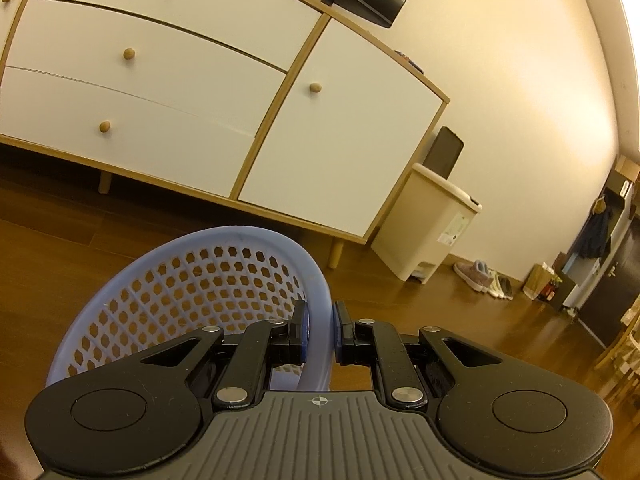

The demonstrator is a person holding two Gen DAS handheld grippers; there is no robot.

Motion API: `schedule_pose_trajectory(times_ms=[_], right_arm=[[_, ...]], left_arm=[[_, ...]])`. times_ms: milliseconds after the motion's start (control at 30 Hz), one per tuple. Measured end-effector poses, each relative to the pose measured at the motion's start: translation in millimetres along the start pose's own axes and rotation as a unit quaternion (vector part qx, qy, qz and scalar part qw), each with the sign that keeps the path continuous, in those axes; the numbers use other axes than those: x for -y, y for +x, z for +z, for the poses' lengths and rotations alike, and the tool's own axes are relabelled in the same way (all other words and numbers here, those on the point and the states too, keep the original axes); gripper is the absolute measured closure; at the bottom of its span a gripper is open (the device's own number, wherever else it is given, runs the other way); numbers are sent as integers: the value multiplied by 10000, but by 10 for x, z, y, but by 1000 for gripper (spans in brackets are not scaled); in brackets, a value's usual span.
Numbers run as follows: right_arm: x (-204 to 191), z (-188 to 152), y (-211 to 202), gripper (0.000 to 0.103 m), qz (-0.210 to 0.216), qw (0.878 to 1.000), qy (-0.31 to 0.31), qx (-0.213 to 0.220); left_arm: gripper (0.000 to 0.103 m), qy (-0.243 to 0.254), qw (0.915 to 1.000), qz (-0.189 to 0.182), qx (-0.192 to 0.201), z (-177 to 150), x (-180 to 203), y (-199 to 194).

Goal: Collect trash
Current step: 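Lower the left tool onto the red bottle cap and close on it, then carry the red cap into the wastebasket held by the right tool and release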

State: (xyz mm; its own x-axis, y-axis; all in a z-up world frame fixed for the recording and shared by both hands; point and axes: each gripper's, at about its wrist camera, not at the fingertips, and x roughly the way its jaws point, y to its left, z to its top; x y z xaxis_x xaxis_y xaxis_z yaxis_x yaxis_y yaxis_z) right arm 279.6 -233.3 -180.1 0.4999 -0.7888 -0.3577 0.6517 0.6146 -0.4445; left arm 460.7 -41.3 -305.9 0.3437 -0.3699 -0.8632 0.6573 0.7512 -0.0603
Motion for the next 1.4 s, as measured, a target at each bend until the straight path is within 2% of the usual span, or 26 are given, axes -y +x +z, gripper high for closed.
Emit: schedule_pose_trajectory(times_ms=[300,333,400,500,667,800,1000,1133,1267,1400], right_arm=[[58,-4,8,94,-44,9999,143,-74],[62,-6,4,94,-45,9998,154,-80],[65,-9,-2,94,-48,9998,176,-93],[80,9,4,94,-33,9997,231,-120],[100,26,0,94,-7,9994,296,-157],[140,33,-9,94,45,9990,403,-200],[172,40,-15,94,96,9987,457,-206],[197,41,-8,94,109,9984,500,-221],[212,45,-6,94,144,9982,532,-238],[217,41,-8,94,147,9982,535,-242]], left_arm=[[69,-807,9965,-145,-180,59,-140,143],[75,-848,9961,-166,-185,64,-152,153],[79,-927,9953,-194,-220,71,-169,180],[79,-983,9947,-219,-183,87,-196,181],[80,-860,9956,-375,25,107,-115,-22],[80,-644,9934,-856,423,217,100,-358],[80,-108,9761,-1874,1095,474,592,-876],[79,188,9644,-2362,1176,629,944,-937],[75,244,9650,-2397,1038,699,1143,-853],[72,124,9666,-2351,1009,681,1087,-849]])
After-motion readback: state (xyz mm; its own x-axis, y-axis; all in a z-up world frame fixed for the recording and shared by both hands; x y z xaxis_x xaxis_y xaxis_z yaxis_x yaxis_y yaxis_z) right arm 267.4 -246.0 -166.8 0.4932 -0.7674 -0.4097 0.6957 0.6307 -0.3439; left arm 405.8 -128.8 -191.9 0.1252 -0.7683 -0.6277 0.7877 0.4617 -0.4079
